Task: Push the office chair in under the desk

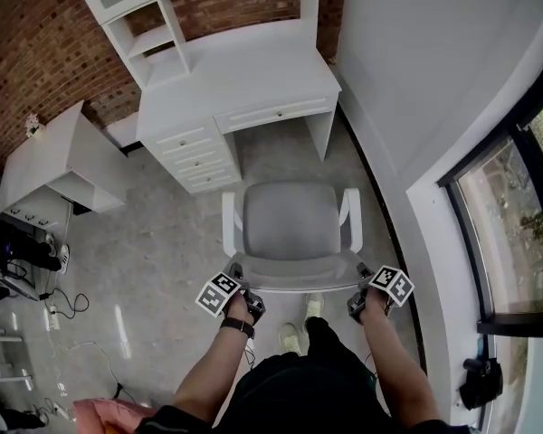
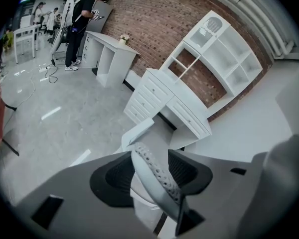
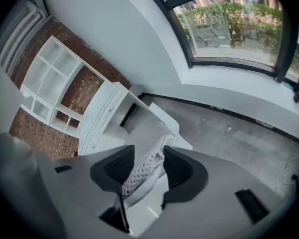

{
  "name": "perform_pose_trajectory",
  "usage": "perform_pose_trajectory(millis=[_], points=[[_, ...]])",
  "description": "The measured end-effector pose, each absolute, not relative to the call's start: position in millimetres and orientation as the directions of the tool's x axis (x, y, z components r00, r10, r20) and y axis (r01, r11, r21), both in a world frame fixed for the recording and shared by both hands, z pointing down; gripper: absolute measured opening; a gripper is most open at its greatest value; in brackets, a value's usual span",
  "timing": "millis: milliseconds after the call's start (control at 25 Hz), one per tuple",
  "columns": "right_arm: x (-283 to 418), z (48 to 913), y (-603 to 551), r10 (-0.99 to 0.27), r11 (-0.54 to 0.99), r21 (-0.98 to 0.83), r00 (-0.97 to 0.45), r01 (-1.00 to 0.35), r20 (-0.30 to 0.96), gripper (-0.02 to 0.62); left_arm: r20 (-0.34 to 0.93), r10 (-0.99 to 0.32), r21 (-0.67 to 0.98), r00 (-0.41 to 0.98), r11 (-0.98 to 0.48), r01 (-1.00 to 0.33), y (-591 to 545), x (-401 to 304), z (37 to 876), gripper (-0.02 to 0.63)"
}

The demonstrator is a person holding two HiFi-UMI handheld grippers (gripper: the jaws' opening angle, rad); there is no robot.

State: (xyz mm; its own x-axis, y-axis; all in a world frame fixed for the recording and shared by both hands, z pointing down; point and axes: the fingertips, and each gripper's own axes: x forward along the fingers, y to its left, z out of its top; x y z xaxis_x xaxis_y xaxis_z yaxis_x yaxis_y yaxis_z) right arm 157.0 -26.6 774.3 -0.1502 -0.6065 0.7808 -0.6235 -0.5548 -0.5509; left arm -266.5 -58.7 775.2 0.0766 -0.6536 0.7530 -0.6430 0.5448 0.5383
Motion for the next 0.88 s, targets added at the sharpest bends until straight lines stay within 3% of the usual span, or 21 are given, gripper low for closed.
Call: perform_pose_trajectory(millis=[880], points=[[204.0,776.8,-183.6,-0.613,-0.472,-0.57,-0.214,-0.672,0.76,0.181,0.767,-0.64,0.538,0.051,0.597,-0.595,-170.8,-217.7,779.8,0.207]])
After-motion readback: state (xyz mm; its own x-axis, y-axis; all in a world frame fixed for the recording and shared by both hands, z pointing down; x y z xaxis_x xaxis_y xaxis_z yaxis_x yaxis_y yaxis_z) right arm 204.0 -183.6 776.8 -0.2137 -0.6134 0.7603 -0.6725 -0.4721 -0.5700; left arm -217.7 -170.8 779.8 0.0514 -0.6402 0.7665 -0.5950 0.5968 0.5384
